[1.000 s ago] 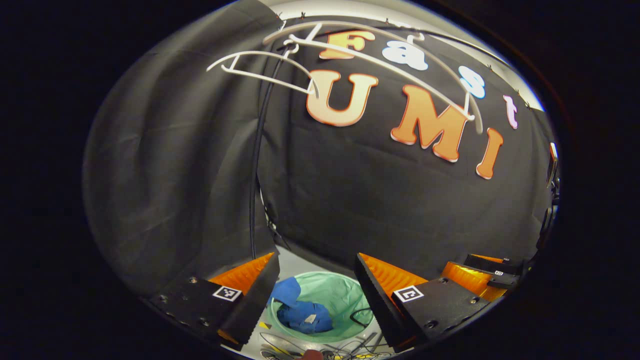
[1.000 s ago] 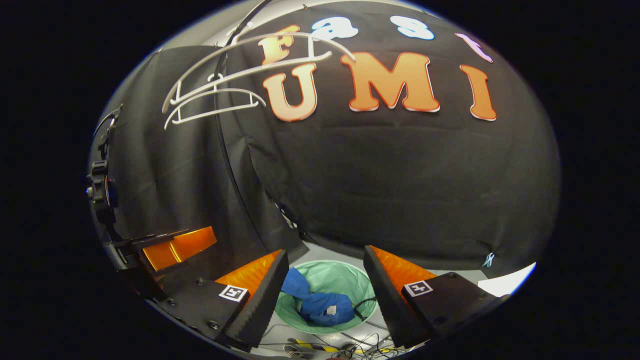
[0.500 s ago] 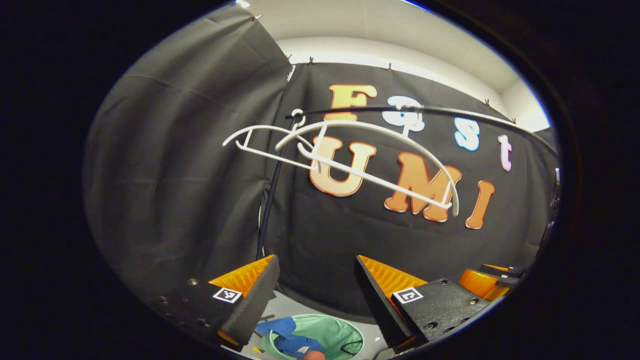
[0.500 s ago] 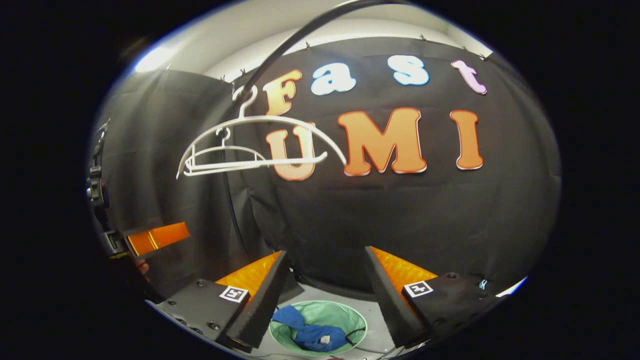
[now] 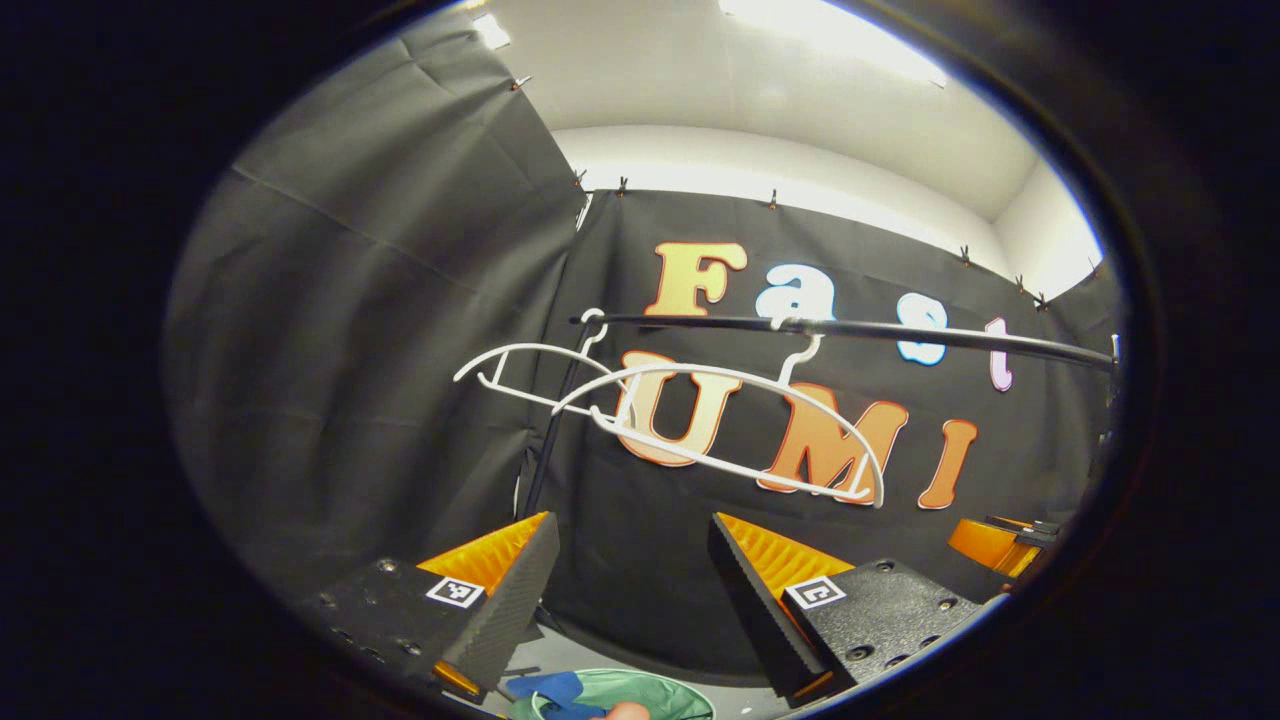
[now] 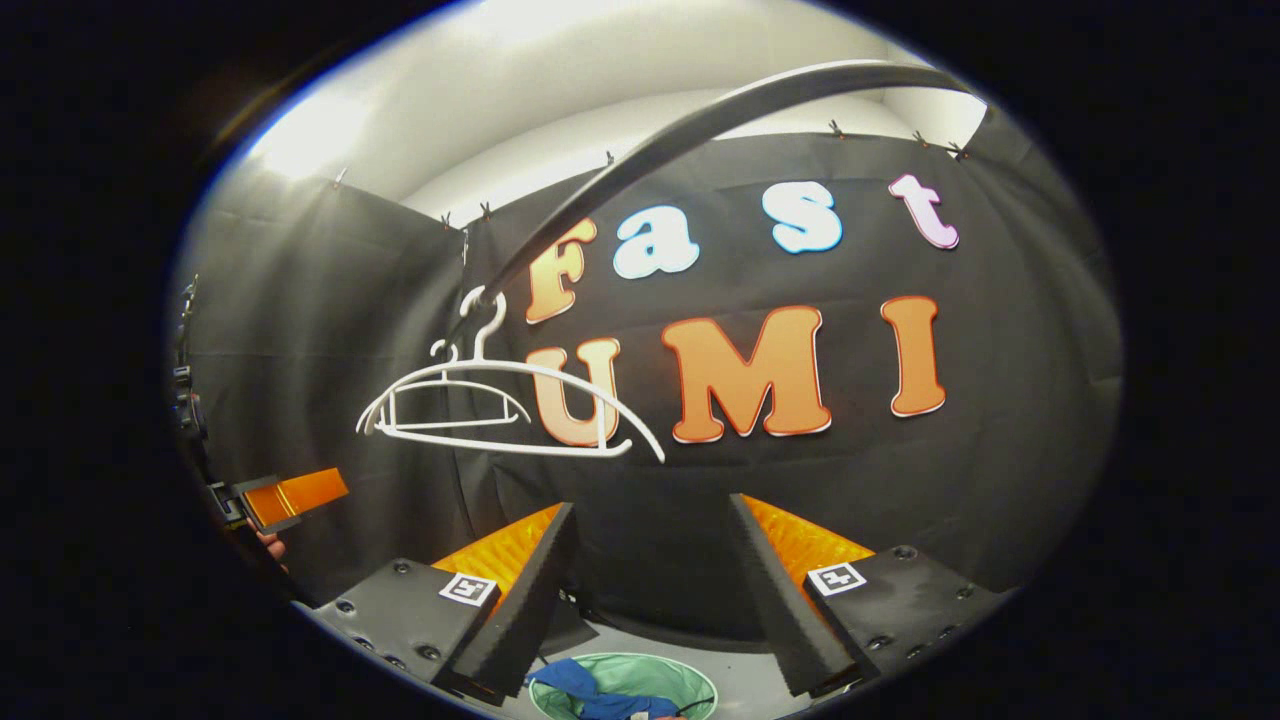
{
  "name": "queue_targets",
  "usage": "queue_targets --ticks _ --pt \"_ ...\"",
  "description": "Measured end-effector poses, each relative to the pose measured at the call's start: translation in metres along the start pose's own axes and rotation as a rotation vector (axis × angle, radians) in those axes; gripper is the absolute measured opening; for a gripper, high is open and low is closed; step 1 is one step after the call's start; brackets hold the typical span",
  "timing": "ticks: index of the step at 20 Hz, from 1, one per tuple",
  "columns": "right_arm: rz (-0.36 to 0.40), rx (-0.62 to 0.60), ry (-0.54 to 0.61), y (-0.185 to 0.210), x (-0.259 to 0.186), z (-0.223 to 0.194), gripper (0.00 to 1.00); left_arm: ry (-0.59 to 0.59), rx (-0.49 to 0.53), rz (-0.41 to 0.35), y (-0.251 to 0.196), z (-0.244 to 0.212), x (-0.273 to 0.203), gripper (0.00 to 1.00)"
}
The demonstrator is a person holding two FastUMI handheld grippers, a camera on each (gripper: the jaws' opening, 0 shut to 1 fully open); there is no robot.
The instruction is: Grasp the clothes on the hanger with both hands and then place them into the laundry hamper below.
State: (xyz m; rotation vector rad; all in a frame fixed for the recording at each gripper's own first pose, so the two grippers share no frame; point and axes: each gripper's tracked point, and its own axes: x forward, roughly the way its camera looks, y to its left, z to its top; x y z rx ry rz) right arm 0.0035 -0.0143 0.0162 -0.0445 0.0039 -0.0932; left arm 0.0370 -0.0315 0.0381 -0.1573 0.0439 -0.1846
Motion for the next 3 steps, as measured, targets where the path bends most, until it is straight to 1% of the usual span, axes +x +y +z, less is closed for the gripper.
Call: queue_targets --ticks 2,3 --pt "0.01 0.012 -0.005 -0.008 -0.011 0.007 1.0 -0.012 0.015 -0.005 -0.003 0.005 -0.003 0.91" --pt "0.012 0.012 -0.009 -0.011 -0.015 0.009 0.89 -0.017 0.02 -0.008 -0.005 0.007 -0.003 0.91"
